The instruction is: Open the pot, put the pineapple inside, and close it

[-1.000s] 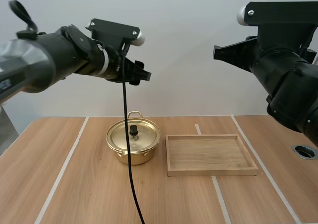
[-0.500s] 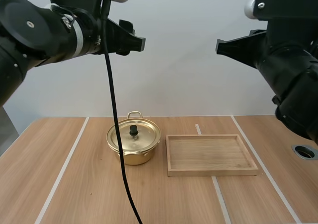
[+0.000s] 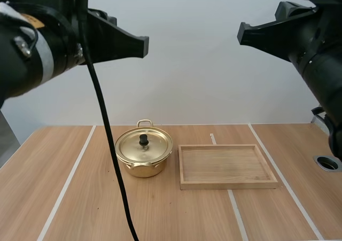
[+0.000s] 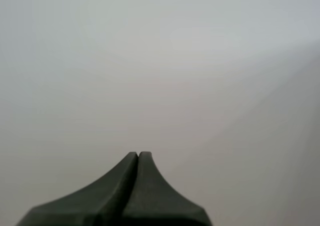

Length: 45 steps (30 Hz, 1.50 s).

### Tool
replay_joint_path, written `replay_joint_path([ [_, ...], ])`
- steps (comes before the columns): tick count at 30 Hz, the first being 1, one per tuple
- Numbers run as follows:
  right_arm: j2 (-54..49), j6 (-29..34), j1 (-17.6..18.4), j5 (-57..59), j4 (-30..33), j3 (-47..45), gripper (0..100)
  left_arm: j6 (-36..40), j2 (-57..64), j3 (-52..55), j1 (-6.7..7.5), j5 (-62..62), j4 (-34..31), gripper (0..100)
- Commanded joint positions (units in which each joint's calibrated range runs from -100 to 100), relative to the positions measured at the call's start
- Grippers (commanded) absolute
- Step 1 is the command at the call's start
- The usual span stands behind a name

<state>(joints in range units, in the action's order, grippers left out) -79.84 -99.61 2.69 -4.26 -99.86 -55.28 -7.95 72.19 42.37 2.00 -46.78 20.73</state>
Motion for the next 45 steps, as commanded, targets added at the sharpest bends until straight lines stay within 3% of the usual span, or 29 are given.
replay_joint_path([
  [1,-1.75,-0.39,-0.26,-0.41,-0.14,-0.16,0,3.45,4.01,2.86,-0.02,0.36,-2.93,0],
  [5,-3.12,-0.39,-0.26,-0.54,-0.14,-1.33,0,7.52,9.83,6.71,-0.88,0.36,-5.17,0],
  [11,-5.86,-0.39,-0.26,-0.93,-0.14,-8.05,0,9.81,18.14,16.22,-0.87,3.21,-6.84,0],
  [18,-7.18,-0.39,-0.26,-3.76,-0.14,-17.84,0,21.53,23.02,24.58,-0.87,3.58,-18.75,0],
  [23,-7.18,-0.39,-0.26,-3.76,-0.14,-24.4,0,24.22,23.13,28.21,-0.87,2.79,-26.08,0],
  [32,-7.18,-0.39,-0.26,-3.98,-0.14,-31.53,0,24.22,23.13,28.23,-0.87,1.17,-26.19,0],
  [45,-7.18,-0.39,-0.34,-5.86,-0.14,-32.39,0,24.22,23.13,28.83,-0.87,1.75,-26.19,0],
])
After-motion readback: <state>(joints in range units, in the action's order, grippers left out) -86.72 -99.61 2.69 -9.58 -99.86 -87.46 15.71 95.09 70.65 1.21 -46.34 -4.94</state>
